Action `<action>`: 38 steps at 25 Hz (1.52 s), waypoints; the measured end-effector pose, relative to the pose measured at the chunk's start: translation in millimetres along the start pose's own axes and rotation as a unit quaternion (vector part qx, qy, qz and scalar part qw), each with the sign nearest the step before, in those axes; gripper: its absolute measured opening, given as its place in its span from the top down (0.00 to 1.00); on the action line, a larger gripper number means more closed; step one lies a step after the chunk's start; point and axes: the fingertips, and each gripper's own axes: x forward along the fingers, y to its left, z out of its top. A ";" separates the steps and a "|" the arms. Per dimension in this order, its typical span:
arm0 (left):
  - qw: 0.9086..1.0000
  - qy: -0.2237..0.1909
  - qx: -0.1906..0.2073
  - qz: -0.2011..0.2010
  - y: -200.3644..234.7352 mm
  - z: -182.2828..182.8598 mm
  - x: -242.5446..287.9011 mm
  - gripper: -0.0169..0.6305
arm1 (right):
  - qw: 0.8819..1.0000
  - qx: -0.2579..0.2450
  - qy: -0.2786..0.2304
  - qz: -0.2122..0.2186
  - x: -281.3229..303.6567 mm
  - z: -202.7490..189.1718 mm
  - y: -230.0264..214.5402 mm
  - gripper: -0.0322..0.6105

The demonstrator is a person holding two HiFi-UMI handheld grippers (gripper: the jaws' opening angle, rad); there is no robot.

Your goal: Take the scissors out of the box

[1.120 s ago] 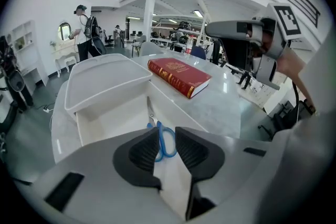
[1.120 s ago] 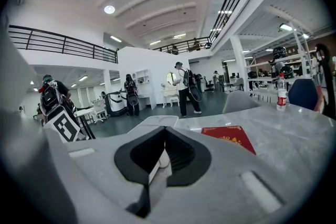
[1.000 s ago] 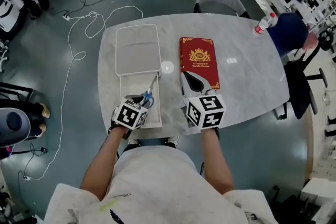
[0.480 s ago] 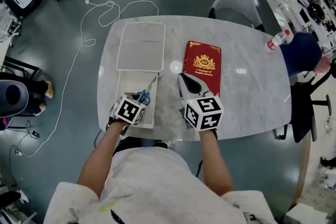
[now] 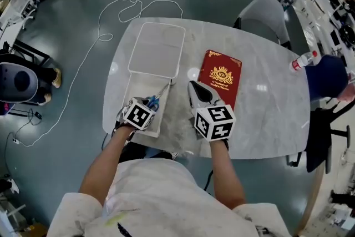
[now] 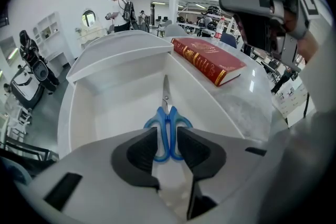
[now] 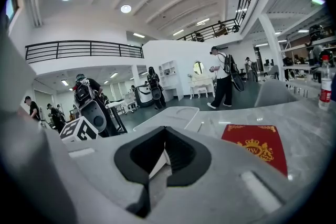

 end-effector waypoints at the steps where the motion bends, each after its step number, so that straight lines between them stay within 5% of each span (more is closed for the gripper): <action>1: 1.000 -0.002 0.000 0.000 0.5 0.7 0.7 0.82 | 1.000 0.000 0.002 0.004 2.0 -1.0 0.3 0.94; 17: 1.000 0.021 -0.009 0.006 3.3 -0.2 1.1 0.82 | 0.999 0.019 0.011 0.025 11.3 -14.4 6.0 0.94; 25: 0.998 0.027 -0.058 0.007 4.4 -13.9 -2.5 0.85 | 0.999 0.030 0.008 0.024 7.0 -19.9 13.4 0.94; 38: 1.000 -0.004 -0.016 0.020 7.7 -15.7 -28.7 0.86 | 1.000 0.022 0.000 0.015 -1.4 -15.8 32.1 0.94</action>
